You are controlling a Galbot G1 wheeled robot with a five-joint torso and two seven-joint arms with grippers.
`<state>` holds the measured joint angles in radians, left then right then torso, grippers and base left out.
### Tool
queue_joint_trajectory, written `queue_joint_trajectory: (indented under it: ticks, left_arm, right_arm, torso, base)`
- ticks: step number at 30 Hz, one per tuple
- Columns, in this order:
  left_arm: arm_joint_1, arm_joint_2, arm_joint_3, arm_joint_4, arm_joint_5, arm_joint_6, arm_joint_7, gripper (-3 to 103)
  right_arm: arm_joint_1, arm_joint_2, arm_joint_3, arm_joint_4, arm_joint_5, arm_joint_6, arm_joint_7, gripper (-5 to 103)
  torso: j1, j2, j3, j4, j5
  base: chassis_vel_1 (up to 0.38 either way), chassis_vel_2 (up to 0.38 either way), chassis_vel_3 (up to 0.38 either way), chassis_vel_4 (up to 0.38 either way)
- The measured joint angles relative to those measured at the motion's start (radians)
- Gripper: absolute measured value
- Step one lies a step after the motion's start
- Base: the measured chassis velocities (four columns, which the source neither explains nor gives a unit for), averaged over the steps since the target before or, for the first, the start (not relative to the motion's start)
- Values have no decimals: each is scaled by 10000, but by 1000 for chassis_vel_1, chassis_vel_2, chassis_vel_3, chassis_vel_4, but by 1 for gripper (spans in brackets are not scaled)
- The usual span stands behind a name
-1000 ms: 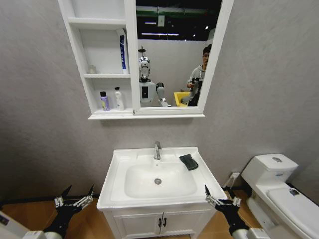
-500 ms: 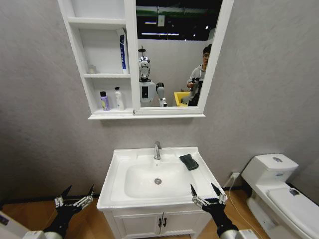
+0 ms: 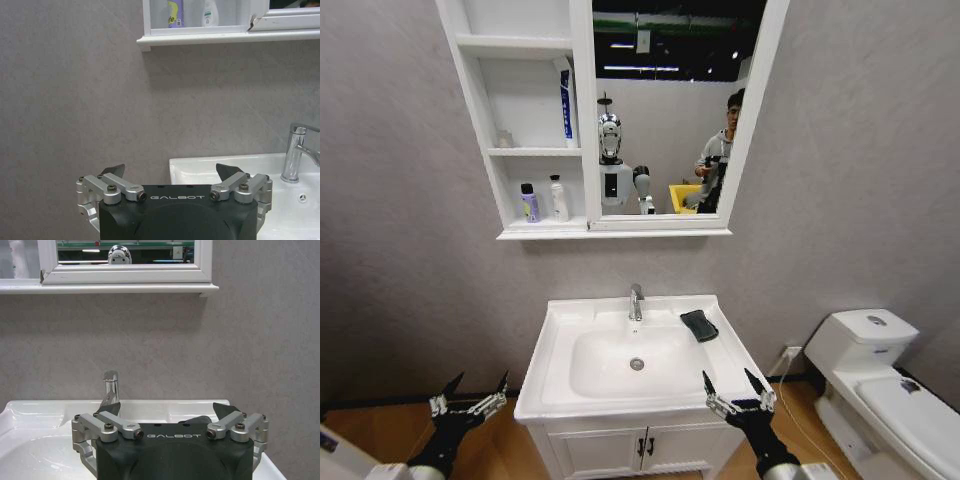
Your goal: Move facial cleanser and shampoo from washbasin to cabinet, then wipe washbasin with towel.
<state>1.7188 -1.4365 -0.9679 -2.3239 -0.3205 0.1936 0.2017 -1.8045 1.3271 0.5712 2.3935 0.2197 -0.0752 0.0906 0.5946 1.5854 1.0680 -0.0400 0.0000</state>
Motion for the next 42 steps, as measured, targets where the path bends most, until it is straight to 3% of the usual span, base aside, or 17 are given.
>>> queue_joint_trajectory:
  ticks: [19, 42]
  left_arm:
    - [0, 0, 0, 0, 0, 0, 0, 100]
    - [-1, 0, 0, 1, 0, 0, 0, 100]
  right_arm:
    - [13, 2, 6, -28, 9, 13, 2, 100]
    - [13, 1, 10, -36, 15, 23, 1, 100]
  torso:
    - [3, -1, 1, 0, -1]
    - [-6, 4, -3, -1, -3]
  base:
    - [51, -54, -43, 50]
    - [296, -311, -291, 286]
